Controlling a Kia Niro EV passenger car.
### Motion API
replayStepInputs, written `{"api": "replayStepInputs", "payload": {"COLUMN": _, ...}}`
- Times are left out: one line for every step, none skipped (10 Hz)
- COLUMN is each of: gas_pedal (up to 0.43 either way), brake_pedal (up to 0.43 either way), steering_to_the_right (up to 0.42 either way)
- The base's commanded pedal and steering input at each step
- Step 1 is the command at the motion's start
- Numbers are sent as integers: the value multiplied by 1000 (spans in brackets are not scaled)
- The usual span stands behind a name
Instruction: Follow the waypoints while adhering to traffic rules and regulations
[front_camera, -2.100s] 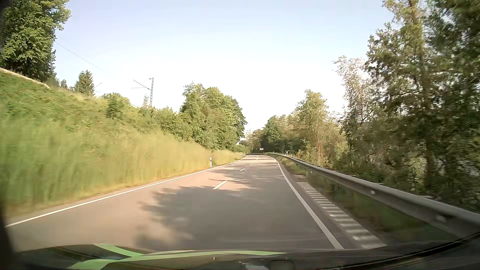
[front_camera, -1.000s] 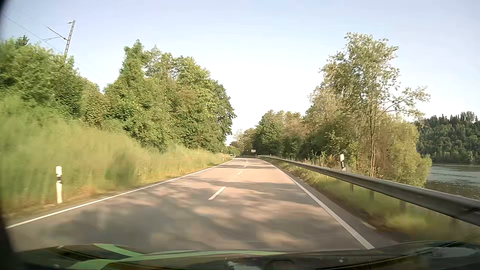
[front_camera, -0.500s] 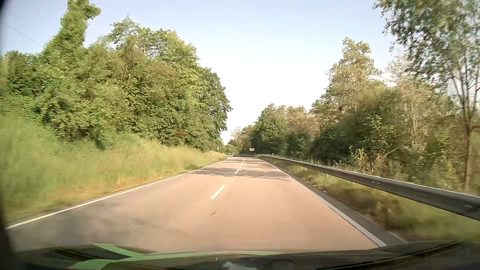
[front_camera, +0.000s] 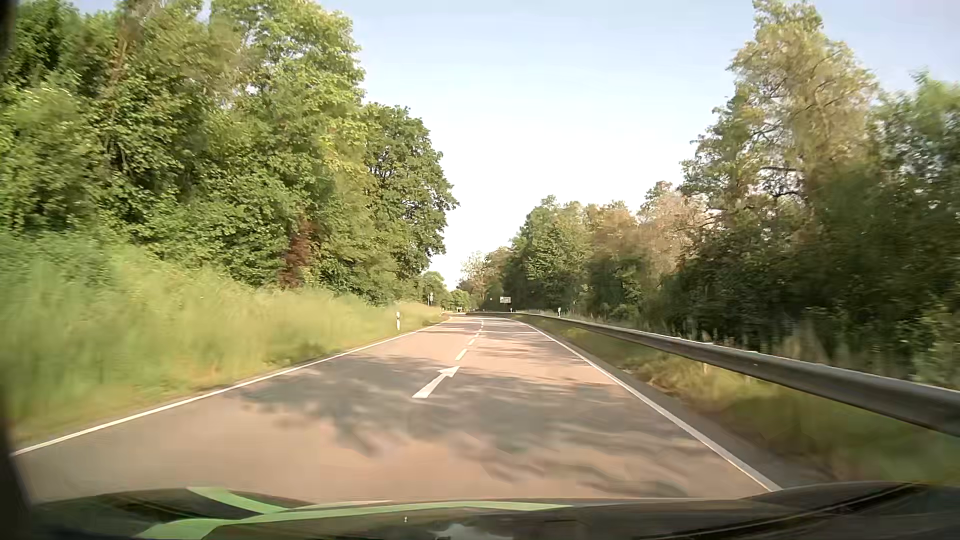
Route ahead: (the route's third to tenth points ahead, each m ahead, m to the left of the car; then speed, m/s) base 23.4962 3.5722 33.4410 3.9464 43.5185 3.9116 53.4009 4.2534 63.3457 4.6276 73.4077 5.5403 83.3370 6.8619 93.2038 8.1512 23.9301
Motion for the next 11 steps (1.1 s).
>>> {"api": "replayStepInputs", "payload": {"gas_pedal": 130, "brake_pedal": 0, "steering_to_the_right": -3}}
{"api": "replayStepInputs", "payload": {"gas_pedal": 130, "brake_pedal": 0, "steering_to_the_right": -3}}
{"api": "replayStepInputs", "payload": {"gas_pedal": 130, "brake_pedal": 0, "steering_to_the_right": -4}}
{"api": "replayStepInputs", "payload": {"gas_pedal": 138, "brake_pedal": 0, "steering_to_the_right": -4}}
{"api": "replayStepInputs", "payload": {"gas_pedal": 150, "brake_pedal": 0, "steering_to_the_right": -6}}
{"api": "replayStepInputs", "payload": {"gas_pedal": 157, "brake_pedal": 0, "steering_to_the_right": -6}}
{"api": "replayStepInputs", "payload": {"gas_pedal": 169, "brake_pedal": 0, "steering_to_the_right": -8}}
{"api": "replayStepInputs", "payload": {"gas_pedal": 177, "brake_pedal": 0, "steering_to_the_right": -9}}
{"api": "replayStepInputs", "payload": {"gas_pedal": 189, "brake_pedal": 0, "steering_to_the_right": -9}}
{"api": "replayStepInputs", "payload": {"gas_pedal": 189, "brake_pedal": 0, "steering_to_the_right": -9}}
{"api": "replayStepInputs", "payload": {"gas_pedal": 197, "brake_pedal": 0, "steering_to_the_right": -9}}
